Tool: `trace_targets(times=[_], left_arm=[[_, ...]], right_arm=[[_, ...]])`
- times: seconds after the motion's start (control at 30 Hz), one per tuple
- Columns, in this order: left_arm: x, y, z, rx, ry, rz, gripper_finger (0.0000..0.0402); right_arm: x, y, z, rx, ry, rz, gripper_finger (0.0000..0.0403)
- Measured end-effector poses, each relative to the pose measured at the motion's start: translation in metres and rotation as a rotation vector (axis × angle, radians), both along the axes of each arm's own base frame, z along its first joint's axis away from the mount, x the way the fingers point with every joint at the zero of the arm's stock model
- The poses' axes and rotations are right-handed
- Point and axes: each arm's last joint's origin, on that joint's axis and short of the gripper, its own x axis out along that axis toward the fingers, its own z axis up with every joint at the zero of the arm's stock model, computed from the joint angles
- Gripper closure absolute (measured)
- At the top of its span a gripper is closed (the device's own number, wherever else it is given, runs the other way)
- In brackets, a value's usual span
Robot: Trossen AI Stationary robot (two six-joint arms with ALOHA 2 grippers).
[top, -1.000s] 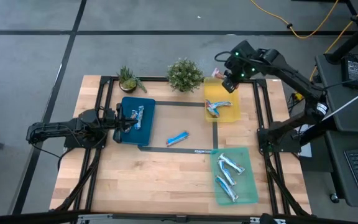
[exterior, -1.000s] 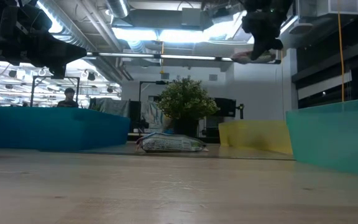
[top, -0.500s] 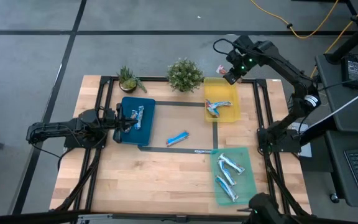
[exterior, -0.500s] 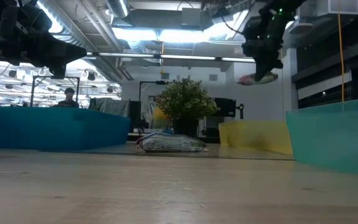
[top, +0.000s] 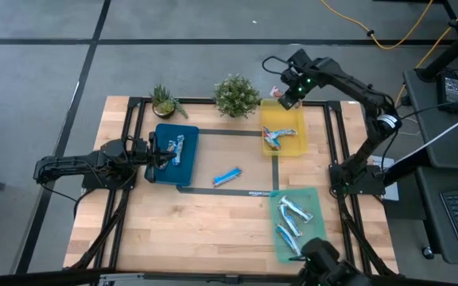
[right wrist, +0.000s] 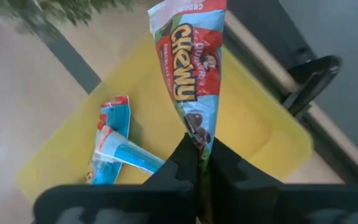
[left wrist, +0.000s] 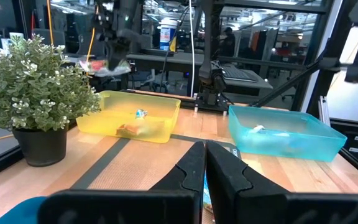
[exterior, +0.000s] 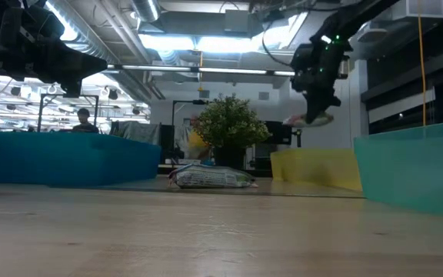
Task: Pick and place Granola Bars by type
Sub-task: Put the red granola bar into the yellow bin
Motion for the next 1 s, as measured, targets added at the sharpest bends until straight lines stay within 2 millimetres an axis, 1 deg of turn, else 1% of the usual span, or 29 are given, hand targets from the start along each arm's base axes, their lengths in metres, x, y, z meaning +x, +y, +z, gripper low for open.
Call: trace_targets(times=[0.1,0.27,0.33,0.53,0.63,0.83,0.9,1.0], left_arm=[[0.0,0.0,0.0,0.0,0.0,0.0,0.0396],[0.0,0.0,0.0,0.0,0.0,0.0,0.0396],[0.0,0.0,0.0,0.0,0.0,0.0,0.0395],[0.0,0.0,0.0,0.0,0.0,0.0,0.0395],[0.0,0.0,0.0,0.0,0.0,0.001,0.0395],[0.0,0.0,0.0,0.0,0.0,0.0,0.0394],[0.0,0.0,0.0,0.0,0.0,0.0,0.0394],[0.0,0.0,0.0,0.0,0.0,0.0,0.0395]], right_arm=[[0.0,0.0,-0.017,0.011,0.003,-0.011,0.039],[-0.002,0.002,-0.034,0.033,0.014,-0.029,0.0368],[-0.003,0.004,-0.039,0.039,0.019,-0.029,0.0365],[-0.007,0.009,-0.06,0.074,0.041,-0.04,0.0386],[-0.008,0.012,-0.069,0.089,0.048,-0.052,0.039],[-0.007,0.019,-0.081,0.112,0.059,-0.063,0.0369],[-0.005,0.023,-0.086,0.112,0.059,-0.054,0.037],[-0.002,0.028,-0.093,0.117,0.058,-0.053,0.0382]])
